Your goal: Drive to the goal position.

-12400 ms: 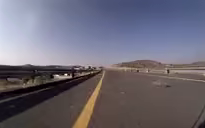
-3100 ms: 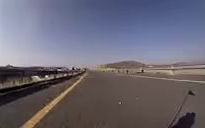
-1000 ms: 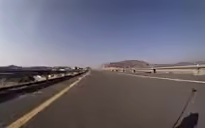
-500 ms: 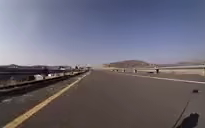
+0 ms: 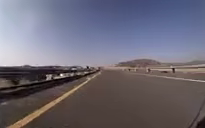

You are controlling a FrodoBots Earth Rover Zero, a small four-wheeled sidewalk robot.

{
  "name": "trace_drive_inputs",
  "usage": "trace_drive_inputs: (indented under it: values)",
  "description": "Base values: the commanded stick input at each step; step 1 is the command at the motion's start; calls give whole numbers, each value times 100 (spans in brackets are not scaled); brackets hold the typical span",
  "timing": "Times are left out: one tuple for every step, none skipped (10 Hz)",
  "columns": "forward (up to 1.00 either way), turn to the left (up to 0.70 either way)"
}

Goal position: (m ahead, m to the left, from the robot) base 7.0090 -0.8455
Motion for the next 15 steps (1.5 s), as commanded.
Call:
trace_drive_inputs:
  values:
    - [85, 0]
    - [85, 0]
    - [85, 0]
    - [85, 0]
    - [85, 0]
    - [85, 0]
    - [85, 0]
    - [85, 0]
    - [85, 0]
    - [85, 0]
    - [85, 0]
    - [85, 0]
    - [85, 0]
    - [85, 0]
    - [85, 0]
